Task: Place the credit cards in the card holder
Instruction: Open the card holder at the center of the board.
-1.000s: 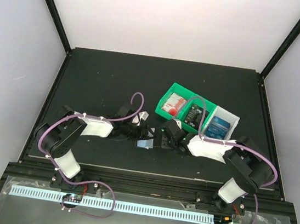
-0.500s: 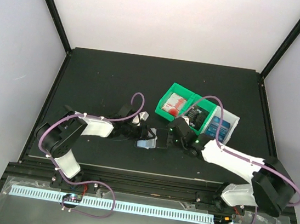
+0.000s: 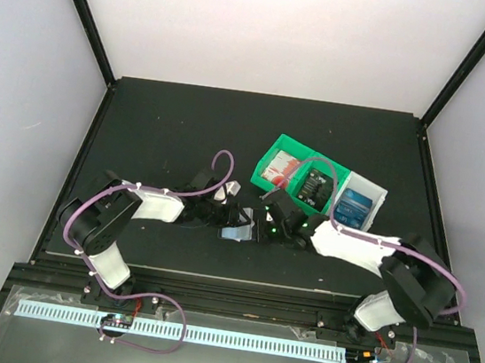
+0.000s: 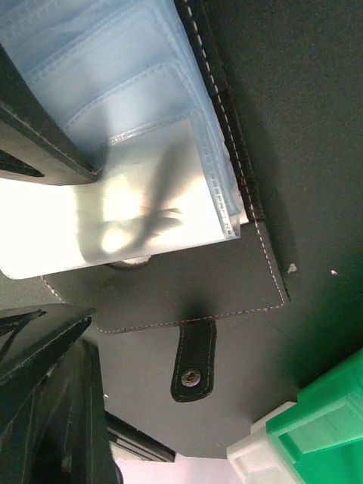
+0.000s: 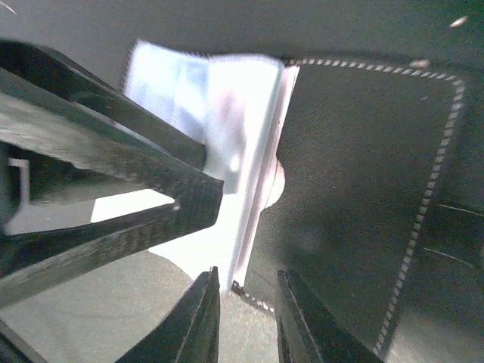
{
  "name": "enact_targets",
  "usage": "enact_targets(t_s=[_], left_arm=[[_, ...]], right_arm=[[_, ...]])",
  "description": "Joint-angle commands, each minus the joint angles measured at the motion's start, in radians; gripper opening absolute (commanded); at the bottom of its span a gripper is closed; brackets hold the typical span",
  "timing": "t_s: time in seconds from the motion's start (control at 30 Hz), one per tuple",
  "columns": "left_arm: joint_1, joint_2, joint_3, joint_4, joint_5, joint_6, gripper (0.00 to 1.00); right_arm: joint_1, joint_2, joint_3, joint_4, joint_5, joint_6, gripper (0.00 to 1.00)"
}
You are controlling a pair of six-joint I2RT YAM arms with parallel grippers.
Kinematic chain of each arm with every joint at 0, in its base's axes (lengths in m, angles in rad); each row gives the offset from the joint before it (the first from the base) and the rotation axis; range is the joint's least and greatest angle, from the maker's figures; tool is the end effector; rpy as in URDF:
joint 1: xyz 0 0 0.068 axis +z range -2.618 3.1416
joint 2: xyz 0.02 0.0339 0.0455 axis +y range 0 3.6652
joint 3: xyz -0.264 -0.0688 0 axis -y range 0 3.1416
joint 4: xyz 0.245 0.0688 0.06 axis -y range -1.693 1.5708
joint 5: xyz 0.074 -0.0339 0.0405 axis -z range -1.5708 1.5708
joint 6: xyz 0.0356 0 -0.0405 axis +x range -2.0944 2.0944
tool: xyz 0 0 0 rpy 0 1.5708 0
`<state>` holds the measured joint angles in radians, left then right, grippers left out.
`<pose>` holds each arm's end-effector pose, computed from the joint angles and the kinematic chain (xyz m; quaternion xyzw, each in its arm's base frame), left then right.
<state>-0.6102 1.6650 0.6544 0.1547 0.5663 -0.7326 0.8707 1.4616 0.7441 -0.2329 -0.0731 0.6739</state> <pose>0.2300 -0.1842 0.1221 0.0426 0.9038 -0.4139 0.1002 0.1777 0.2150 0.1709 -0.1046 0.9459 0.2378 0.1942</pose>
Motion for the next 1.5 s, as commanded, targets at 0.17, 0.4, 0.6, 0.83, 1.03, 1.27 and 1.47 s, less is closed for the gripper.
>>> enact_targets(t_s=[0.17,0.4,0.6,0.83,1.03,1.27,1.47], left_arm=[[-0.008,0.028,0.021,-0.057,-0.019,0.002,0.45],[-0.009,0.000,0.020,-0.055,-0.010,0.003,0.45],[-0.009,-0.079,-0.017,0.002,-0.013,0.004,0.48],[-0.009,-0.111,-0.039,-0.046,-0.104,0.018,0.54],[-0.009,-0.070,-0.035,-0.045,-0.089,0.015,0.57],[-0.009,-0.030,-0.010,-0.013,-0.001,0.017,0.57],[-0.009,0.000,-0.002,0.040,0.073,-0.004,0.55]], right_arm=[[0.005,0.153,0.021,0.164,-0.103,0.005,0.27],[0.005,0.193,0.022,0.133,-0.056,0.034,0.25],[0.005,0.215,0.027,0.079,0.021,0.071,0.15],[0.005,0.223,0.016,0.088,0.055,0.115,0.11],[0.005,0.220,0.005,0.102,0.053,0.128,0.10],[0.005,0.197,-0.026,0.184,-0.020,0.117,0.17],[0.004,0.093,-0.074,0.218,0.009,0.124,0.26]])
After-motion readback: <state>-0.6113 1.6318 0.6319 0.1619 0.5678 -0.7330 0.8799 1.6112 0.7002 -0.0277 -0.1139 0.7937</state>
